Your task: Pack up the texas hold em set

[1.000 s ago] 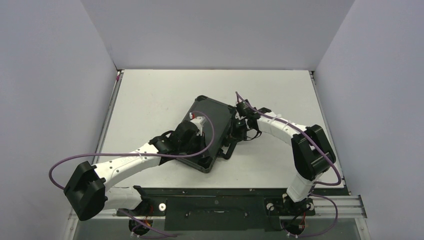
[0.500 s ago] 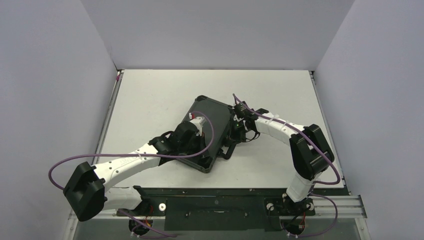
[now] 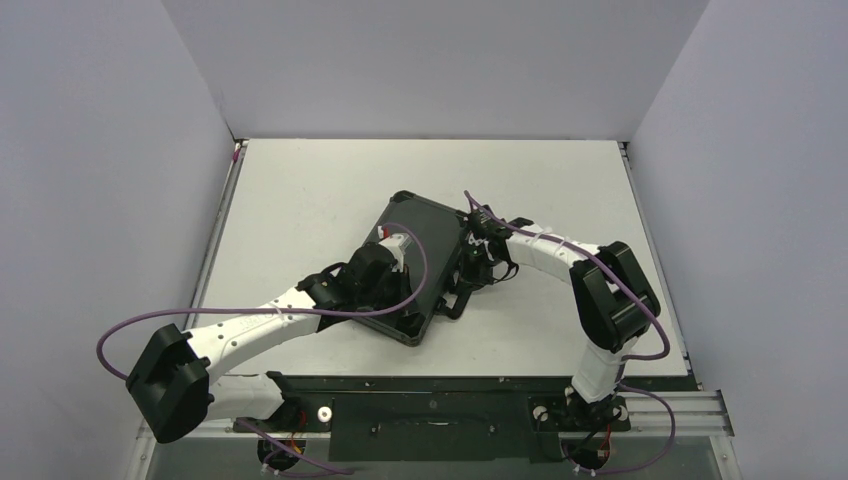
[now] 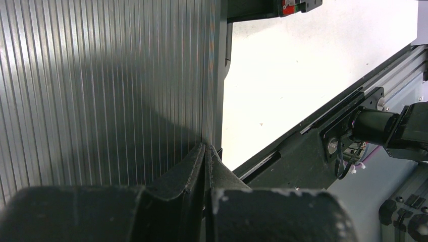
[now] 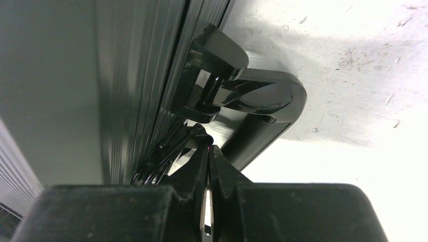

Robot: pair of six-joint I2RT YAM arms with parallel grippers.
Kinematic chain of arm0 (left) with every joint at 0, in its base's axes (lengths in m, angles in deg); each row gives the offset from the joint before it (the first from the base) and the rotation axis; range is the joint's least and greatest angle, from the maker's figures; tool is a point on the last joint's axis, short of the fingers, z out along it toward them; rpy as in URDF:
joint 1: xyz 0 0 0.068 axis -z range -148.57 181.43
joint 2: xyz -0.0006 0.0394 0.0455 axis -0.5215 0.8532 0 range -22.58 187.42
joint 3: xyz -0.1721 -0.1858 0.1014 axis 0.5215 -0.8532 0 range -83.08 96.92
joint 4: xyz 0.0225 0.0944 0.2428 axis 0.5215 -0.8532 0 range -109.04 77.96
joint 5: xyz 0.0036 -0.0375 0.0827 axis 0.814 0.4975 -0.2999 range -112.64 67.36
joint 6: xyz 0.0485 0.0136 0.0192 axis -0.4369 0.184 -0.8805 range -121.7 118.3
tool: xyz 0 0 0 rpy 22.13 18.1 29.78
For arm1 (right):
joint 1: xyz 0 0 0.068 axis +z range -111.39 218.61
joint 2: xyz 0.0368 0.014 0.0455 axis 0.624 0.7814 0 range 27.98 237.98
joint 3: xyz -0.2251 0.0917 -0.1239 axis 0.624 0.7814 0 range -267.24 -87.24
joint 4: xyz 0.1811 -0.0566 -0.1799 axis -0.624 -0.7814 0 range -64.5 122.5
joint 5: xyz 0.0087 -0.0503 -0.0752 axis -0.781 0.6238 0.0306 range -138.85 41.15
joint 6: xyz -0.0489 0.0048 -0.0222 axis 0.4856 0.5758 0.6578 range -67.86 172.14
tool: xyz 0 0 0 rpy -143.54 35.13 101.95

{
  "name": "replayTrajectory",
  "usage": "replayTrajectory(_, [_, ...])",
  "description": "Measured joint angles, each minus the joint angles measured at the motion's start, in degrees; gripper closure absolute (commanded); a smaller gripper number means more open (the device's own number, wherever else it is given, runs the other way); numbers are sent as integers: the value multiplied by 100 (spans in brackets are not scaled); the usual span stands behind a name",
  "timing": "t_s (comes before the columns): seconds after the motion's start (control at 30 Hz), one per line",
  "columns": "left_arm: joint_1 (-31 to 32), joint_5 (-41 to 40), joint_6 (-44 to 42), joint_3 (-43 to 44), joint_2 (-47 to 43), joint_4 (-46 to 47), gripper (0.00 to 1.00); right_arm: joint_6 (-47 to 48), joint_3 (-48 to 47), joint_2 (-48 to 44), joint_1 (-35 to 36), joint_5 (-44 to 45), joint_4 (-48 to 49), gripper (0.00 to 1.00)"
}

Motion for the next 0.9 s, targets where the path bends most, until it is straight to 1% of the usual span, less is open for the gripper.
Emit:
replayTrajectory(0.63, [0, -7, 13, -28, 2, 68, 100, -52, -72, 107, -20, -39, -35, 100])
replayTrajectory(0.8, [0, -11, 13, -39, 17, 111, 100, -216, -72, 160, -20, -33, -26, 100])
replayTrajectory(0.9, [0, -13, 15, -72, 15, 181, 100, -490, -68, 313, -9, 22, 120, 100])
